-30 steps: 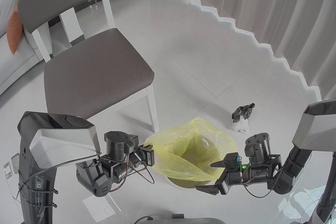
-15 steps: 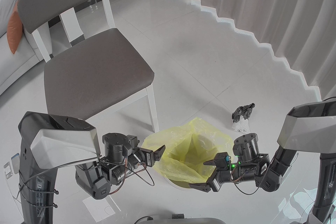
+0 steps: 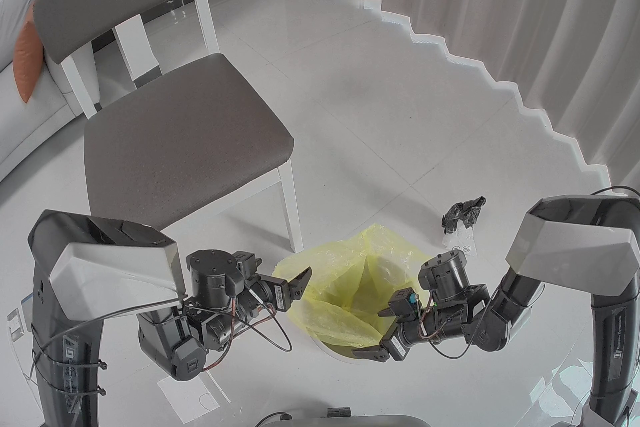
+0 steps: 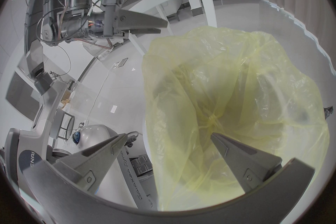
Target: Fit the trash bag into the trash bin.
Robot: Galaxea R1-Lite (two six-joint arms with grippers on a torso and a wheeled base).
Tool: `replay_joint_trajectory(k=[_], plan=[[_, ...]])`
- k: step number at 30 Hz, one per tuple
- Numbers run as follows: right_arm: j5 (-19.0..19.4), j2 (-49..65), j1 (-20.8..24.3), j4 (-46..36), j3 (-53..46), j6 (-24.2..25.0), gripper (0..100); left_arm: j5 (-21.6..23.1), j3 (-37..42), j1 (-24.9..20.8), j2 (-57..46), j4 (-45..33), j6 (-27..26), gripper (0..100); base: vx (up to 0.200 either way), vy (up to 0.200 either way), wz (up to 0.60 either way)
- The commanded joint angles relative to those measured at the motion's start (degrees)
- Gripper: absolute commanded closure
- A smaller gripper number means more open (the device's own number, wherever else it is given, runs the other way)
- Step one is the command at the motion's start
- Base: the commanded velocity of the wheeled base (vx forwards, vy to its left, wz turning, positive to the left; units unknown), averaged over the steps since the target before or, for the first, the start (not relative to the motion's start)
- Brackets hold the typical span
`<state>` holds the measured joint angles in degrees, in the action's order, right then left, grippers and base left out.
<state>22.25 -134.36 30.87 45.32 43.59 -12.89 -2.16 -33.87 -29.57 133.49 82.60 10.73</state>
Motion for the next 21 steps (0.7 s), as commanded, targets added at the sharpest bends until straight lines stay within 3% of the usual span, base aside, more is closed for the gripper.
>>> replay_joint_trajectory(k=[1,13,21], plan=[[-0.01,-1.25,-0.1,-0.41,1.85,-0.74,100,-0.04,0.55,0.04,-0.42,0.63,-0.01,0,0.0,0.0,0.0],[-1.42,-1.34,0.33,-2.7,2.2,-2.58,100,0.14,0.73,0.83,-1.21,1.33,0.08,0,0.0,0.0,0.0],[-1.51,3.5,5.61,-2.17,-4.22,-2.14,100,0.05,3.02,0.83,-2.0,3.62,0.08,0,0.0,0.0,0.0]])
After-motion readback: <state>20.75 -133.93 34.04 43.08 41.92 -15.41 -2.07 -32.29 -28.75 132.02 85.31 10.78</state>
